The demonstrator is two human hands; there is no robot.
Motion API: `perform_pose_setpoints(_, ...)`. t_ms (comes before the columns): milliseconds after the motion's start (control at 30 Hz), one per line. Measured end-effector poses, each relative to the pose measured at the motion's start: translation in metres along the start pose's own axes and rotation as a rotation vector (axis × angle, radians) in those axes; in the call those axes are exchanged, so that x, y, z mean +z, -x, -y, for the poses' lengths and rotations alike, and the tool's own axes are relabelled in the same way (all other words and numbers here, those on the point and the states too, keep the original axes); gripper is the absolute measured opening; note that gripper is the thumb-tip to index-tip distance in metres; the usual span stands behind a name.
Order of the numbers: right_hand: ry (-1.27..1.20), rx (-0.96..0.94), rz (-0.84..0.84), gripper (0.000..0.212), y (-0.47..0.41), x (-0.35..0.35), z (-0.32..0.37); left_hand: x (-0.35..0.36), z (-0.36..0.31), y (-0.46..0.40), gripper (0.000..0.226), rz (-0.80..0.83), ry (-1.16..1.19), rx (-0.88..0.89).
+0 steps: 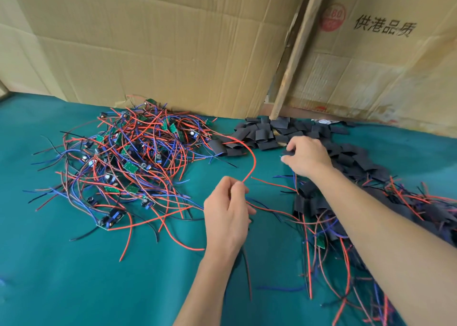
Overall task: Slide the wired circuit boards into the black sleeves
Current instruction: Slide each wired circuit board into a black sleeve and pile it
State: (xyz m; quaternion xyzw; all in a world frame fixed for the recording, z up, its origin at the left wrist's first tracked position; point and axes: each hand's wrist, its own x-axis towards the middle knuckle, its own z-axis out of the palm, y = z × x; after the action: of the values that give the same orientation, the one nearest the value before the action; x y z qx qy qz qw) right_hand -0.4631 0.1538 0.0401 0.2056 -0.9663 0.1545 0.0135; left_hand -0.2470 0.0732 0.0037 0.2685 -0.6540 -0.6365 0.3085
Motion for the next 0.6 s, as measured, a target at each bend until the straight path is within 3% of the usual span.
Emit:
perform_pose_setpoints(167, -0.030, 0.019, -0.049, 0.008, 0.008, 0.003, 0.007, 0.000, 0.001, 0.002, 0.037, -0.002, -0.147, 0.144)
perform_pose_setpoints(300, -0.075, 0.027, 0.005, 0.011, 0.011, -0.003, 0.009, 0.001, 0.004, 0.001, 0.037, 0.007, -0.206, 0.208)
perform_pose_setpoints(467, -0.161, 0.051, 0.057, 0.017, 0.009, -0.012, 0.009, 0.000, 0.011, -0.002, 0.019, 0.033, -0.243, 0.262)
perform_pose_setpoints(600, -0.214, 0.071, 0.078, 0.024, 0.009, -0.018, 0.009, 0.000, 0.013, -0.001, 0.024, 0.082, -0.238, 0.265)
